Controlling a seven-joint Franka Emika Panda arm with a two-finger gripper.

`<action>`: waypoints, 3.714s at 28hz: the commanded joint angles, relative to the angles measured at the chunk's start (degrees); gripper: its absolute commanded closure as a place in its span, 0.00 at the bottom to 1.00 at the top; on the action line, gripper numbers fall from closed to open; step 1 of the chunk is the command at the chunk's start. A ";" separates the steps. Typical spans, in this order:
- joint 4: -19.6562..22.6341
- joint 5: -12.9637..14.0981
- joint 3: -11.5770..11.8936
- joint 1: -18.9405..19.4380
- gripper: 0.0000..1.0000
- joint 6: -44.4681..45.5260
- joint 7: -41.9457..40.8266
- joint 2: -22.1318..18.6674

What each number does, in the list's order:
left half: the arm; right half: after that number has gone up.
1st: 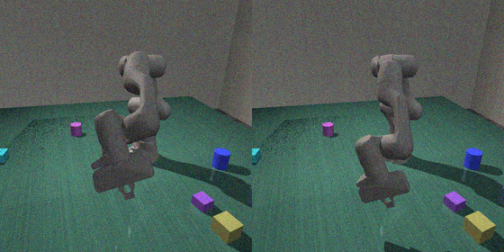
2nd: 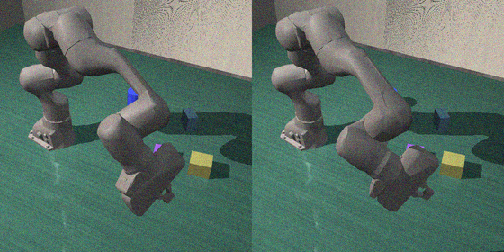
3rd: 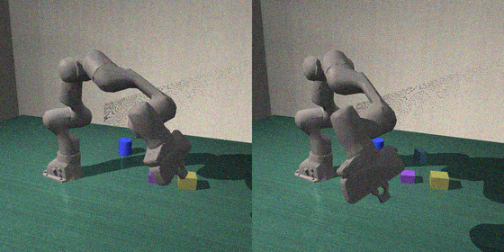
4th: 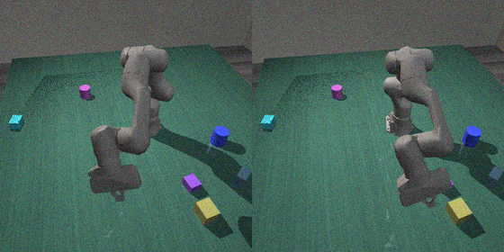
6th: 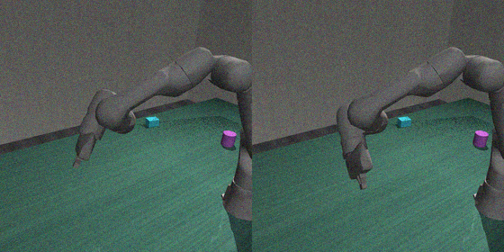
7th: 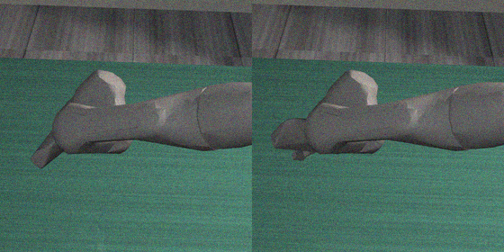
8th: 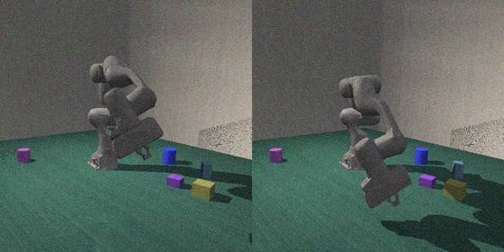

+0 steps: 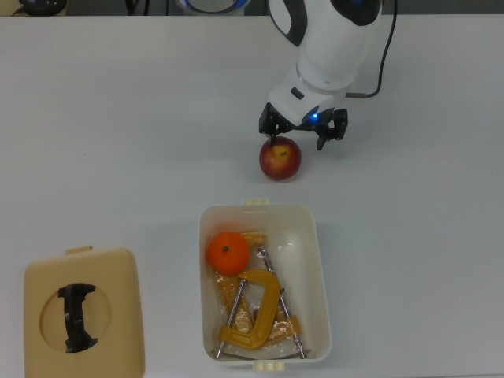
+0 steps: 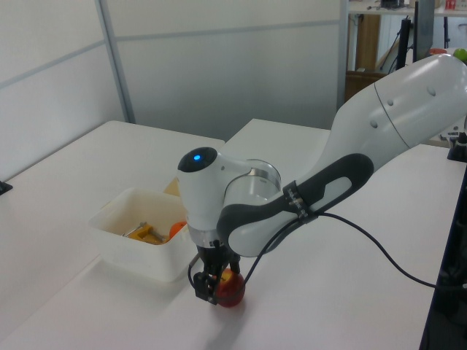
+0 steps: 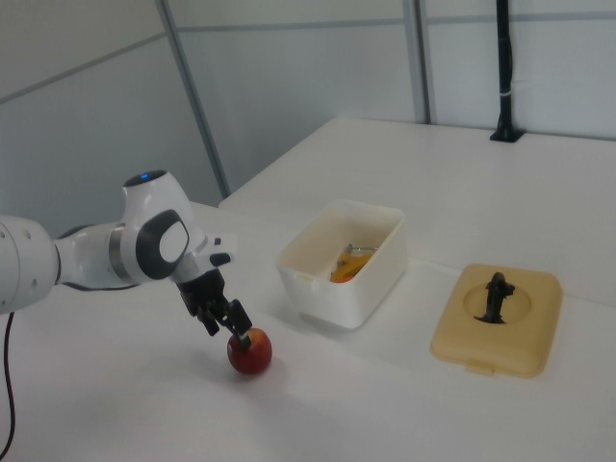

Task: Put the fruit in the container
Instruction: 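Close the gripper around the red apple and lift it, then carry the apple over the container and lower it inside, then open the gripper and raise it away from the container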

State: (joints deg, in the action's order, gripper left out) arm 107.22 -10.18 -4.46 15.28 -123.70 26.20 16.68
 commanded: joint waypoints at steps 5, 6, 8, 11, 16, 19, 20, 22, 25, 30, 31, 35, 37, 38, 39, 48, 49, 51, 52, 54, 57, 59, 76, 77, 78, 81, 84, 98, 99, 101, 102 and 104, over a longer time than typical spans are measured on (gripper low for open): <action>2.74 -1.33 2.87 0.63 0.00 -3.39 0.52 -0.86; 2.73 -1.33 2.96 0.63 0.00 -3.39 0.52 -0.86; 2.82 -1.68 3.14 0.55 0.00 -3.83 0.52 -0.86; 2.82 -1.95 3.58 0.54 0.00 -4.27 0.43 -0.51; 2.82 -2.12 4.63 0.46 0.00 -4.62 -0.09 0.01; 2.82 -2.82 4.90 0.46 0.00 -4.71 -0.27 0.54; 2.82 -3.17 4.90 0.46 0.00 -4.71 -0.18 0.80; 2.91 -3.62 4.90 0.46 0.00 -5.93 -0.18 0.89; 3.00 -3.62 4.90 0.46 0.10 -6.73 -0.09 1.42; 2.47 -3.53 4.90 0.46 1.00 -6.90 0.26 1.51; 2.38 -3.44 4.90 0.46 1.00 -6.90 0.43 1.25; 0.72 -2.65 5.07 0.46 1.00 -6.55 0.70 -1.12; -0.16 -1.69 5.60 0.46 1.00 -6.38 0.70 -2.18; -1.04 -0.73 5.95 0.46 1.00 -6.38 0.70 -2.62; -3.05 1.63 6.39 0.46 1.00 -6.20 0.52 -2.88; -12.99 7.28 9.64 0.37 1.00 -6.55 5.79 -0.26; -14.13 7.28 9.90 0.28 1.00 -6.55 6.49 0.36; -17.55 7.28 10.52 -0.24 1.00 -6.73 8.33 2.29; -18.18 7.19 10.61 -0.42 1.00 -7.08 9.04 2.91; -18.80 7.11 10.70 -0.60 1.00 -9.09 10.44 3.88; -18.80 6.05 11.13 -0.69 1.00 -13.93 14.31 6.16; -18.89 4.30 11.66 -0.69 0.93 -14.46 16.07 7.74; -19.41 -0.02 11.32 -0.69 0.00 -8.15 17.41 4.06; -19.50 1.20 11.31 -0.69 0.00 -6.13 14.87 3.88; -19.76 5.48 11.31 -0.69 0.00 -1.94 8.32 3.36; -20.20 13.32 11.84 -0.60 0.00 6.85 -5.57 2.31; -21.08 14.05 11.93 -0.60 0.00 12.24 -10.54 1.60; -23.11 8.78 12.02 -0.16 0.00 19.90 -15.92 1.42; -23.11 8.60 12.02 -0.16 0.00 19.90 -15.65 1.51; -23.11 8.34 12.02 -0.16 0.00 19.90 -15.13 1.51; -23.11 8.07 12.02 -0.16 0.00 19.90 -15.12 1.51; -23.11 7.63 12.02 -0.16 0.00 19.99 -15.21 1.42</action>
State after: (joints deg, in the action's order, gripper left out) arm 84.39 -1.26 6.85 14.40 -105.33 11.41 18.43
